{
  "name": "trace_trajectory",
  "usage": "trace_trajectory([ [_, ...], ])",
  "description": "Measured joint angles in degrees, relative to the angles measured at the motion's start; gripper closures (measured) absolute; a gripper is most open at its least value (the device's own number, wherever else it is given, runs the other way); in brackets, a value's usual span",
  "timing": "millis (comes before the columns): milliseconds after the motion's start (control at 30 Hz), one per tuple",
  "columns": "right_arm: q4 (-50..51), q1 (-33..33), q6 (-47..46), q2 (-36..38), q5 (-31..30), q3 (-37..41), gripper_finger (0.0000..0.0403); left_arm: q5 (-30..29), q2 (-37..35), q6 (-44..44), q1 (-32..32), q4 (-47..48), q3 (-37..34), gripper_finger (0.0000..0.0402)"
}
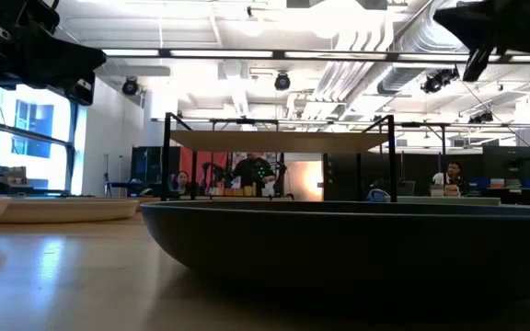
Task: Place and stack plates onto a shelf
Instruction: Put the white plate on the shelf
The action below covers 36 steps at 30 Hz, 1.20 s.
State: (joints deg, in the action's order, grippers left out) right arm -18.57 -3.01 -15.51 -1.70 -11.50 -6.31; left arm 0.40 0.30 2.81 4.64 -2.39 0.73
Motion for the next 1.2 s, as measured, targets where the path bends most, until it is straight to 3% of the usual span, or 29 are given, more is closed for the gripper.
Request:
trace_trajectory([
  [233,9.3,0.0,2.1,-6.6,0.0,-9.0,0.0402,0.0,0.0,0.0,0.0,0.0,0.0,0.0401],
  [567,26.2,0.0,1.8,-28.5,0.2,-27.2,0.0402,-0.5,0.0,0.0,0.0,0.0,0.0,0.0401],
  [933,33.3,0.0,1.4,-48.2,8.5,-40.1,0.0402,-1.1,0.0,0.0,0.0,0.0,0.0,0.0401],
  [1200,43.2,0.5,-5.3,-60.4,12.7,-46.3,0.0402,-1.1,0.0,0.0,0.0,0.0,0.0,0.0401],
])
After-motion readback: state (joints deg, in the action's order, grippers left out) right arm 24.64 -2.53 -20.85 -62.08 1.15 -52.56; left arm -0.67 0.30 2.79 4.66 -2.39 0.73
